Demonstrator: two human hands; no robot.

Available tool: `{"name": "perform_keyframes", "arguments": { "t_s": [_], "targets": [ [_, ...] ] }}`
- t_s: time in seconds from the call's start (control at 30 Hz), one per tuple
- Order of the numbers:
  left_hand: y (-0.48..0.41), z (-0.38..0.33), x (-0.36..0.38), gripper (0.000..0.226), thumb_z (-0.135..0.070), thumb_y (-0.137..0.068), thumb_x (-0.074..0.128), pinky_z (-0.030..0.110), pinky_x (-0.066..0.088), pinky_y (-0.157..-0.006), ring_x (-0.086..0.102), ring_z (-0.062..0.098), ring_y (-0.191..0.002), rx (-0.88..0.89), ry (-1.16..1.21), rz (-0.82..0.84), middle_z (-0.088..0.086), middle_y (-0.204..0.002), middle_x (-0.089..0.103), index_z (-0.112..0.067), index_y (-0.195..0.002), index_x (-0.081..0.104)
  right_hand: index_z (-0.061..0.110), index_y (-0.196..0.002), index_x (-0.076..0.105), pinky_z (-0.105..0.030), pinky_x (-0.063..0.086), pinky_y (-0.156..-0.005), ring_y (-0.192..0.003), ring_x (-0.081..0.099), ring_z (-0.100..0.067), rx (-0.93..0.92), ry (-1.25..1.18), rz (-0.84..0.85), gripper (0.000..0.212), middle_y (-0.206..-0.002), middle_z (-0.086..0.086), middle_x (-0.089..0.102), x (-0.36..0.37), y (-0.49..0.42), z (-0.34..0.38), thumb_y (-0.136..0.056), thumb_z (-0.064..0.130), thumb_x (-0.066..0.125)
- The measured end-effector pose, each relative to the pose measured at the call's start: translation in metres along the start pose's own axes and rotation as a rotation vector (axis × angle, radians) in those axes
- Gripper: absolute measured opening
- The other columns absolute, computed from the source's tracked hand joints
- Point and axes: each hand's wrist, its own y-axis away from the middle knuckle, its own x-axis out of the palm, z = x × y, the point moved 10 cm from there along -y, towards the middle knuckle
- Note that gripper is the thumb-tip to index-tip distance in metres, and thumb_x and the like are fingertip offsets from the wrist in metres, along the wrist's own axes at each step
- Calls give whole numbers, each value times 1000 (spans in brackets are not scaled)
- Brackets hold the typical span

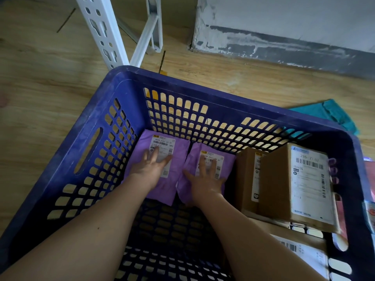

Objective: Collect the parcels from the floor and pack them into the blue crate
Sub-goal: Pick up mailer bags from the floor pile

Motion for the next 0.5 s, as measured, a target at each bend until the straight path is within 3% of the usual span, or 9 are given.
{"name": "perform_keyframes", "arguments": {
  "t_s": [0.17,0.23,0.37,0.5],
  "targets": [
    [11,2,-4,97,1,-86,57,48,38,-107,-9,32,-146,-18,45,-12,2,-157,-20,-40,-148,-6,40,-146,19,-68,1,-107,-139,-26,-42,-43,-20,14,79,-154,-13,-28,-11,17,3,-83,37,67],
    [19,-2,-17,85,-12,-88,59,44,42,-103,8,30,-145,-15,30,-74,4,-159,-5,-34,-150,4,34,-144,30,-64,1,-111,-142,-20,-41,-71,-59,-41,66,-156,-13,-20,-26,28,5,-86,43,60],
    [47,-19,-66,40,-21,-93,51,34,43,-79,47,23,-120,-22,-21,-330,4,-135,43,-20,-131,40,25,-140,42,-53,12,-116,-144,1,-34,-114,-146,-235,50,-157,-12,6,-70,58,4,-91,33,52],
    [77,-42,-104,31,-17,-94,43,33,47,-79,56,24,-111,-5,69,-504,3,-124,55,-19,-124,49,21,-132,51,-43,29,-112,-134,28,-28,-132,-258,-474,43,-143,-8,35,-116,111,-14,-90,18,50]
  ]
}}
